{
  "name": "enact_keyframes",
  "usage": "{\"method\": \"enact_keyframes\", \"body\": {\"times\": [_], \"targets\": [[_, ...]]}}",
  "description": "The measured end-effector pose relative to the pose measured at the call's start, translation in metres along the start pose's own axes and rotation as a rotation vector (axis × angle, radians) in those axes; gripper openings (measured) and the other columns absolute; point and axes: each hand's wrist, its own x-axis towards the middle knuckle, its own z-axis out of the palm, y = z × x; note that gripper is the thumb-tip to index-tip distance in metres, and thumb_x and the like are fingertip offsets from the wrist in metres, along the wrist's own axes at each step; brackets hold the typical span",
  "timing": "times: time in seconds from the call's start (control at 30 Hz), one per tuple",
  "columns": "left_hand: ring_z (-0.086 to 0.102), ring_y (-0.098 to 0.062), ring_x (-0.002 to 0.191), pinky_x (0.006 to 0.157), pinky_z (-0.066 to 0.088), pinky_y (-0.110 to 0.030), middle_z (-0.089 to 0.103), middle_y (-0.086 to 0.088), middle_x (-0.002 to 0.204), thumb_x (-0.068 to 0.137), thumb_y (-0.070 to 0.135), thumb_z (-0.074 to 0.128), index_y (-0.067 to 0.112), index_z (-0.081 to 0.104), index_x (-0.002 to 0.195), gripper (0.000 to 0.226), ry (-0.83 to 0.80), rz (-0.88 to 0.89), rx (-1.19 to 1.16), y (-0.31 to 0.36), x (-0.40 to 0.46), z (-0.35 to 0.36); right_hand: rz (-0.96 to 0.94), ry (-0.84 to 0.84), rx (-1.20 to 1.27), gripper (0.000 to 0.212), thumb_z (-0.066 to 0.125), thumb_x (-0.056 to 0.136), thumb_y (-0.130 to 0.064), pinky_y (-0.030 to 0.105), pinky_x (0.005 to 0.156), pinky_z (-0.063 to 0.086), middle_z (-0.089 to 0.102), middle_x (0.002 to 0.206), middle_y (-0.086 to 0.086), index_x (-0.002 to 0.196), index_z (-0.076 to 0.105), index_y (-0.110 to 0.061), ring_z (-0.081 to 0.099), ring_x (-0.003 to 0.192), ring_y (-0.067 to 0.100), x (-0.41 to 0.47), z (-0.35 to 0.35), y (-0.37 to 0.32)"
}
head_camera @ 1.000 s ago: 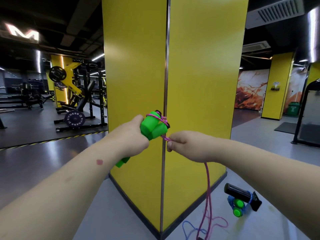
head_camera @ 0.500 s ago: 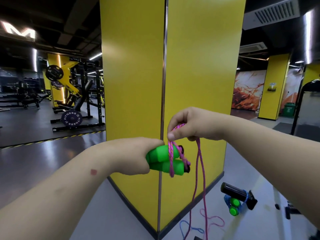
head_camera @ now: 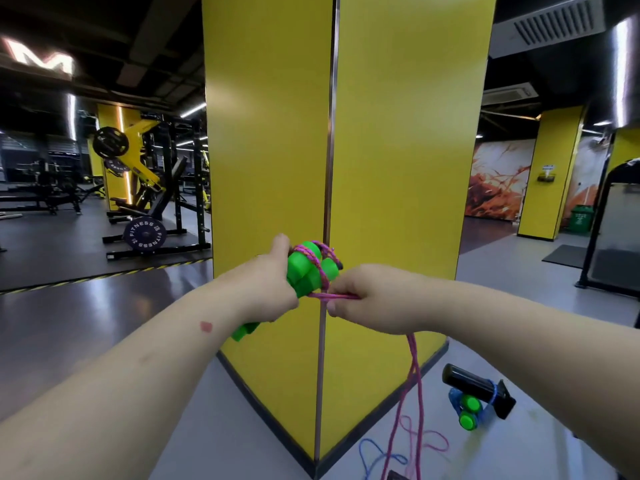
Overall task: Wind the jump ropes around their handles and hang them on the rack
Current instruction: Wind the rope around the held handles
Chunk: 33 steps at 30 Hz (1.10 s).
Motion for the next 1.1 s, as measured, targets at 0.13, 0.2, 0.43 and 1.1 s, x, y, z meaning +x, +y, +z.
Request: {"method": "enact_keyframes", "body": {"times": [0.13,0.2,0.43,1.1], "targets": [[0.066,-0.026,0.081,0.056,0.046,-0.035,0.056,-0.001,0.096,0.086,0.024,0.069,0.038,0.027,0.109,0.05,-0.109,0.109,0.227,0.01,-0.008,0.01,-0.062,0.081,-0.035,0.02,0.07,0.088,-0.044,0.03,0.058,0.048,0.066,0.074,-0.005,0.088,0.071,-0.024,0.059,0.067,0.011,0.0,-0.027,-0.001],[0.062,-0.021,0.079,0.056,0.044,-0.033,0.055,0.005,0.093,0.085,0.028,0.074,0.042,0.029,0.106,0.051,-0.153,0.178,0.242,0.014,-0.013,0.005,-0.081,0.112,0.066,0.026,0.083,0.075,-0.045,0.023,0.053,0.043,0.065,0.07,-0.006,0.083,0.07,-0.024,0.054,0.06,0.004,0.003,-0.04,0.008],[0.072,-0.036,0.094,0.079,0.061,-0.057,0.072,-0.003,0.108,0.072,0.015,0.089,0.033,0.059,0.122,0.061,-0.321,0.354,-0.375,-0.004,-0.019,-0.022,-0.022,-0.007,1.037,0.021,0.081,0.08,-0.03,0.031,0.062,0.034,0.051,0.079,0.018,0.085,0.071,-0.012,0.043,0.068,0.025,0.026,-0.024,0.04],[0.076,-0.02,0.089,0.08,0.063,-0.05,0.072,0.003,0.108,0.072,0.044,0.087,0.044,0.048,0.127,0.068,-0.303,0.244,-0.293,0.01,-0.014,0.001,-0.113,0.062,0.115,0.023,0.085,0.073,-0.043,0.03,0.062,0.057,0.074,0.078,-0.003,0.083,0.075,-0.024,0.069,0.071,0.01,0.006,-0.065,-0.001]]}}
